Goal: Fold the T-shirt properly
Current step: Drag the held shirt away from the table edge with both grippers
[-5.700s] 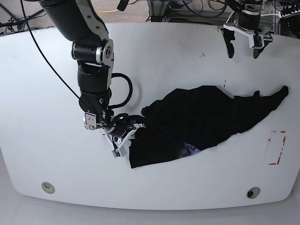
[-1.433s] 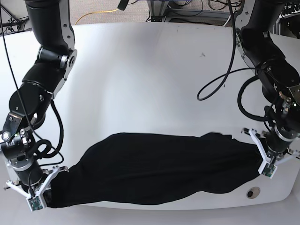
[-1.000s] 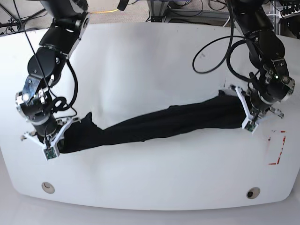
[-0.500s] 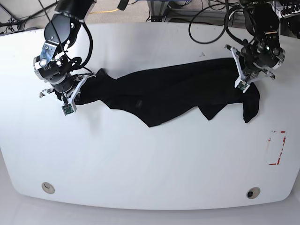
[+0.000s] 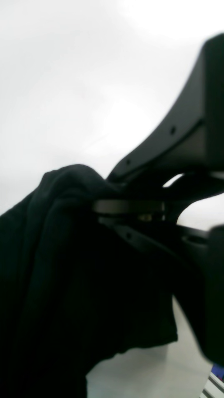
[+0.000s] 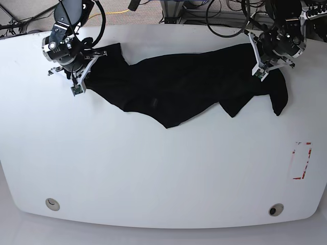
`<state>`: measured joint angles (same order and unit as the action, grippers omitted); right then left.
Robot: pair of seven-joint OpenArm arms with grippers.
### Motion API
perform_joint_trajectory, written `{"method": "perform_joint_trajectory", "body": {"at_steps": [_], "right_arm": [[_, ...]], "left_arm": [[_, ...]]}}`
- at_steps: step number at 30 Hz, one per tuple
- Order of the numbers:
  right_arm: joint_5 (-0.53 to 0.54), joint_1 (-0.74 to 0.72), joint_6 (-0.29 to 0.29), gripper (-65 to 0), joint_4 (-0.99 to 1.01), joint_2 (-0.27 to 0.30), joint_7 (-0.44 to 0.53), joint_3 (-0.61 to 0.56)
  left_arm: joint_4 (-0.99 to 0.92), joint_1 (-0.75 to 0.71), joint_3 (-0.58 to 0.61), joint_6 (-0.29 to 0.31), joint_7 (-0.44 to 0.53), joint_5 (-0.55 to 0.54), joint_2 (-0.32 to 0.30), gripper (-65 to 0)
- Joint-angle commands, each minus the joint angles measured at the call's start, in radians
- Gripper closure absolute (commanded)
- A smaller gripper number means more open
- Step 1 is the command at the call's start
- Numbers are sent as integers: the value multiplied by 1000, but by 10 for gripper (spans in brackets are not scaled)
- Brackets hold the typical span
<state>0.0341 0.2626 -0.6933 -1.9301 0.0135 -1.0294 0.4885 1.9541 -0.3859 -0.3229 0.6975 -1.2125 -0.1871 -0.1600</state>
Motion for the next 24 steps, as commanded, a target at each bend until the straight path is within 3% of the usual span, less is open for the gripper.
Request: {"method": "perform_joint_trajectory", "body": {"at_steps": [1, 18, 24], "right_arm": [[11, 14, -5, 0, -21, 6, 18, 3], [11, 20, -5, 0, -18, 6, 18, 51], [11, 11, -5, 0, -18, 6, 18, 46]], "left_arm": [[15, 2, -8, 1, 13, -1, -11, 0], [35, 8, -107, 1, 13, -9, -11, 0], [54, 78, -167, 1, 15, -9, 20, 0]]}}
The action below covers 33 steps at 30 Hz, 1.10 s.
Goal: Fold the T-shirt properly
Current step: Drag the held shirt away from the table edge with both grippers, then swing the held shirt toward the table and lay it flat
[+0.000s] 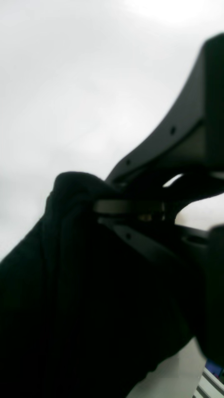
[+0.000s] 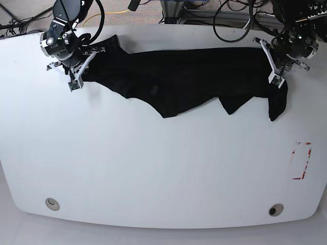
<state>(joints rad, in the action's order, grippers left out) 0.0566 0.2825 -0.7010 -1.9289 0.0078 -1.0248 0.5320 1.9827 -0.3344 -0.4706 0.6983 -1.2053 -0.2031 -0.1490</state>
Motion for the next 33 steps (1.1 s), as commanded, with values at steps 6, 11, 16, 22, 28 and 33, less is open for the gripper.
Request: {"method": "perform_joint_trajectory", "body": {"at_steps": [6, 11, 16, 22, 28, 33], "right_arm": [[-21, -76, 3, 0, -14, 13, 11, 3], [-24, -142, 3, 0, 41, 25, 11, 6], [-24, -225, 3, 0, 125, 77, 11, 6], [-24, -349, 3, 0, 171, 130, 10, 1], [-24, -504, 3, 0, 243, 189, -30, 0], [-22, -628, 3, 0, 260, 208, -56, 0]], "left_arm": [[30, 131, -32, 0, 3, 8, 33, 0], [30, 215, -30, 0, 0, 6, 35, 0], [30, 300, -12, 0, 0, -2, 35, 0], [30, 427, -14, 0, 0, -35, 35, 0], [19, 599, -12, 0, 0, -34, 36, 0], [13, 720, 31, 0, 0, -29, 36, 0]]}}
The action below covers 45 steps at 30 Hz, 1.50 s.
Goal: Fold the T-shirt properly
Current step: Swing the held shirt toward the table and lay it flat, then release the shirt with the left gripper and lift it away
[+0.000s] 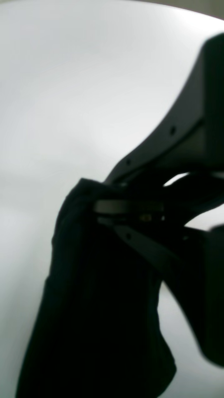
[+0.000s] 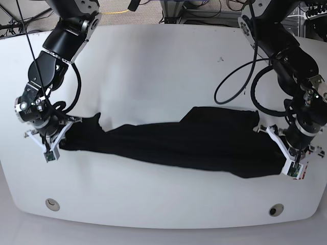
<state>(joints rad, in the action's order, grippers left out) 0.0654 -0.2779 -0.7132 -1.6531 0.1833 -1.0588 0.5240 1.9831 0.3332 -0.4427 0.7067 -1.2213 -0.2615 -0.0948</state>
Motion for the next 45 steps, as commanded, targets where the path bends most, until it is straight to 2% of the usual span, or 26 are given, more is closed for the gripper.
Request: {"method": "perform_joint_trajectory", "body": {"at_steps": [1, 11, 18, 24, 27, 35, 39, 45], "right_arm": [[-31, -90, 15, 0, -15, 37, -31, 6], [-23, -297, 15, 0, -22, 46, -128, 6], [-20, -323, 15, 0, -63, 77, -136, 6], [-20, -182, 15, 0, -83, 69, -136, 8], [-19, -93, 15, 0, -104, 38, -131, 15], [100, 144, 15, 0, -169, 12, -130, 18], [118, 242, 15, 0, -175, -6, -130, 18], [121, 348, 15, -19, -174, -20, -128, 18]], "left_arm": [[12, 73, 9, -9, 16, 29, -18, 0], [12, 229, 68, -9, 16, 32, -18, 0], [3, 206, 92, -9, 16, 32, -24, 0], [-9, 60, 103, -9, 21, 28, -24, 0], [-8, -26, 103, -9, 21, 28, -24, 0], [-6, -263, 103, -9, 21, 26, -26, 0], [-6, -371, 101, -9, 21, 24, -56, 0], [-8, -480, 101, -9, 21, 24, -61, 0]]}}
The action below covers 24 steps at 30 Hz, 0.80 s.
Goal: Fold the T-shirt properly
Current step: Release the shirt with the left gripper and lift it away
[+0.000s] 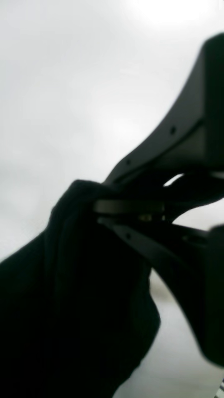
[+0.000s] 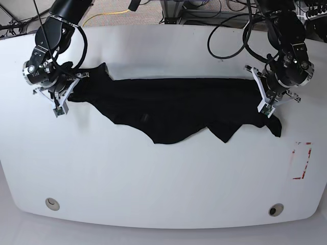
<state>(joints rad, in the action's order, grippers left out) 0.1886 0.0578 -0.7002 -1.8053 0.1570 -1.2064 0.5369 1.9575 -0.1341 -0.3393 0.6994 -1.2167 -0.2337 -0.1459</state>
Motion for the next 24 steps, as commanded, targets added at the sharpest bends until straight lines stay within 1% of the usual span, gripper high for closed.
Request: {"method": "perform_joint_trajectory", "body": {"at_steps": [1, 4, 6, 7, 8, 9, 10, 12, 16, 18, 21, 24], "right_arm": [[-2, 23, 2, -38, -23, 3, 20, 5], [-2, 49, 2, -157, -23, 0, 20, 5], [-1, 60, 2, -276, -32, -3, 20, 5], [1, 72, 2, -327, -43, -7, 20, 5], [10, 86, 2, -374, -55, -14, 20, 7], [25, 96, 2, -422, -67, -18, 20, 15], [36, 99, 2, -445, -75, -20, 20, 22], [90, 101, 2, -495, -98, -23, 20, 55], [237, 107, 2, -503, -110, -15, 20, 78], [280, 96, 2, -503, -90, -15, 20, 73], [306, 40, 2, -503, -49, -18, 20, 55], [303, -13, 2, -503, 28, -15, 23, -8]], "left_arm": [[16, -22, -4, -1, 16, -2, -10, -4], [13, -42, -5, -1, 16, 1, -10, -101], [18, -58, -7, -1, 16, 0, -10, -204], [19, -69, -7, -1, 16, -2, -10, -246], [19, -77, -8, -1, 16, -2, -10, -274], [19, -80, -8, -1, 16, 0, -11, -296], [19, -80, -8, -1, 16, 1, -11, -300], [19, -81, -8, -1, 16, 0, -11, -303], [19, -86, -10, -1, 15, -2, -11, -303], [19, -89, -10, -1, 15, -3, -11, -304], [21, -92, -10, -1, 15, -3, -11, -304], [21, -95, -10, -1, 15, -3, -11, -301]]}}
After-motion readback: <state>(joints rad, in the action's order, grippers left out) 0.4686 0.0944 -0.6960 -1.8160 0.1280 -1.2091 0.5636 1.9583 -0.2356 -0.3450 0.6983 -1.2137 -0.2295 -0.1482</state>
